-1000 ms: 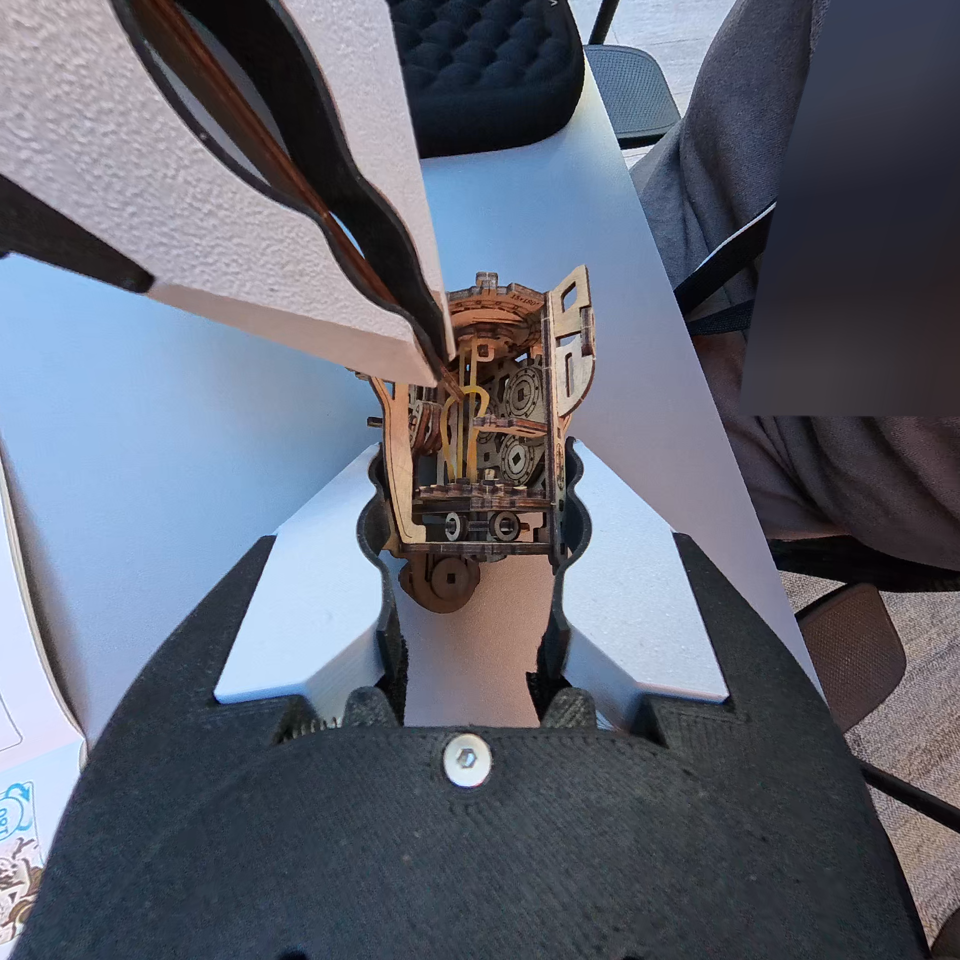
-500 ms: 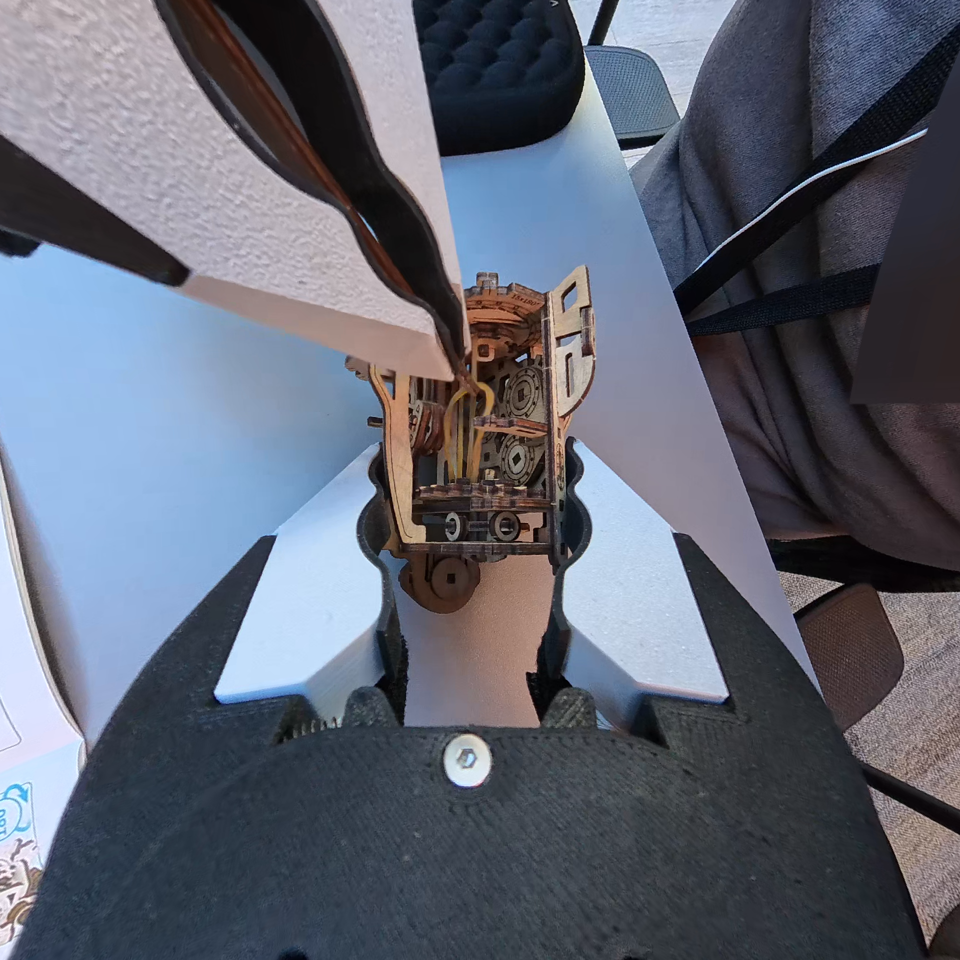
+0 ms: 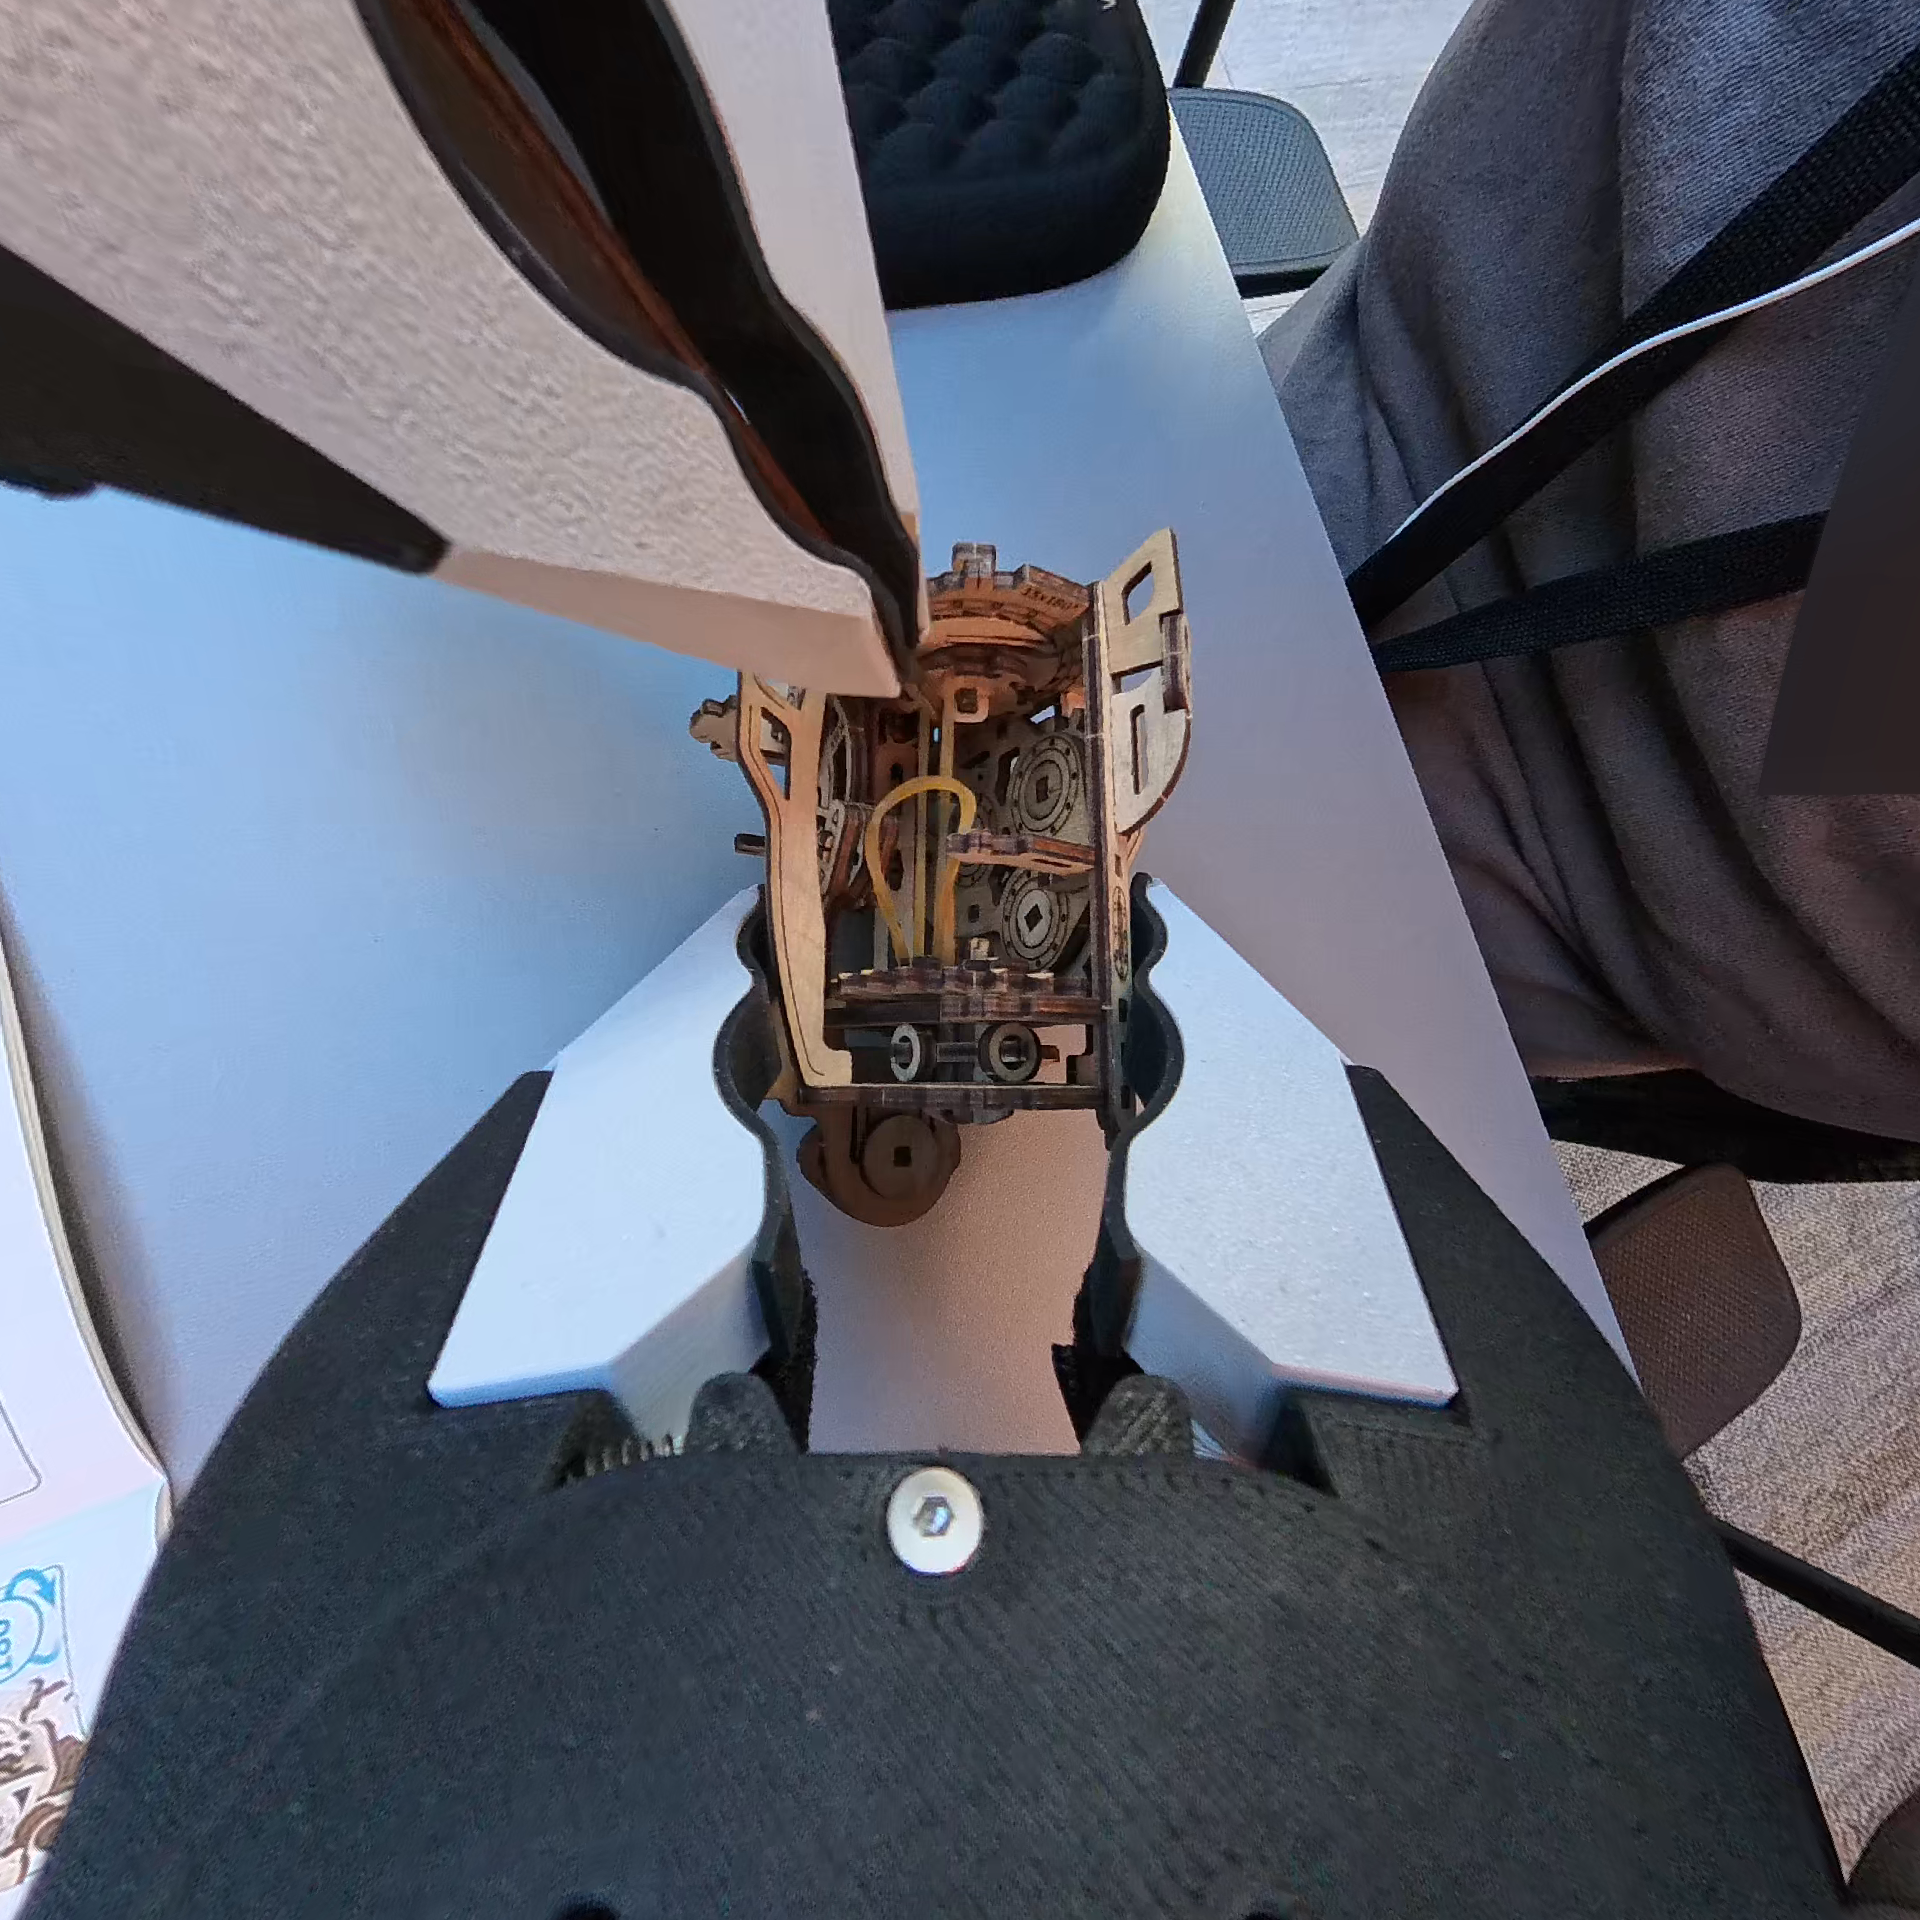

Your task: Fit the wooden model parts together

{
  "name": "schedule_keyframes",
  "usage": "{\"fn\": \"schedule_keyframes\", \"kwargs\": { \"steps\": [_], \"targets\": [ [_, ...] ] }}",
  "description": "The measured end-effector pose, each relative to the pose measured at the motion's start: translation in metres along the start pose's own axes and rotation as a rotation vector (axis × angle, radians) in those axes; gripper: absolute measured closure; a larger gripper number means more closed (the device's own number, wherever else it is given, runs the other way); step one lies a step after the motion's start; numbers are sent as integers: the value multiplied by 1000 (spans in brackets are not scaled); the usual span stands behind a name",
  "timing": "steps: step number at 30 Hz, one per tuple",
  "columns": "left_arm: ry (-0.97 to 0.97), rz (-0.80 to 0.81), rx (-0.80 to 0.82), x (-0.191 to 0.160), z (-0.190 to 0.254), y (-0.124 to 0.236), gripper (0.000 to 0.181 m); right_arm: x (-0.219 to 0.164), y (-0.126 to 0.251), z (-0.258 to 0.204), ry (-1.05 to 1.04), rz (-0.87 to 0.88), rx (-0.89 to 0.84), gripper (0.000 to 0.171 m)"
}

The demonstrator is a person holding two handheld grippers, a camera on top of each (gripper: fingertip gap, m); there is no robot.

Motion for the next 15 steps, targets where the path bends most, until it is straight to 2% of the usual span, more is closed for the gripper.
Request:
{"fn": "schedule_keyframes", "kwargs": {
  "steps": [4, 10, 15],
  "targets": [
    [1, 0, -1, 0, 0, 0, 117, -1, -1, 1, 3, -40, 13, 170],
    [-2, -1, 0, 0, 0, 0, 116, 7, 6, 13, 31, -1, -61, 170],
    [-1, 1, 0, 0, 1, 0, 116, 9, 0, 13, 42, 1, -43, 170]
  ]
}}
Point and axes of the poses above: each gripper's, where its closed fingertips meet, y back along the fingers, x out of its top, z = x × y across the jaws, the point moved 2 cm from there along y, back along the fingers, and after that the axes turned 2 degrees about -y, right-handed, at the moved point
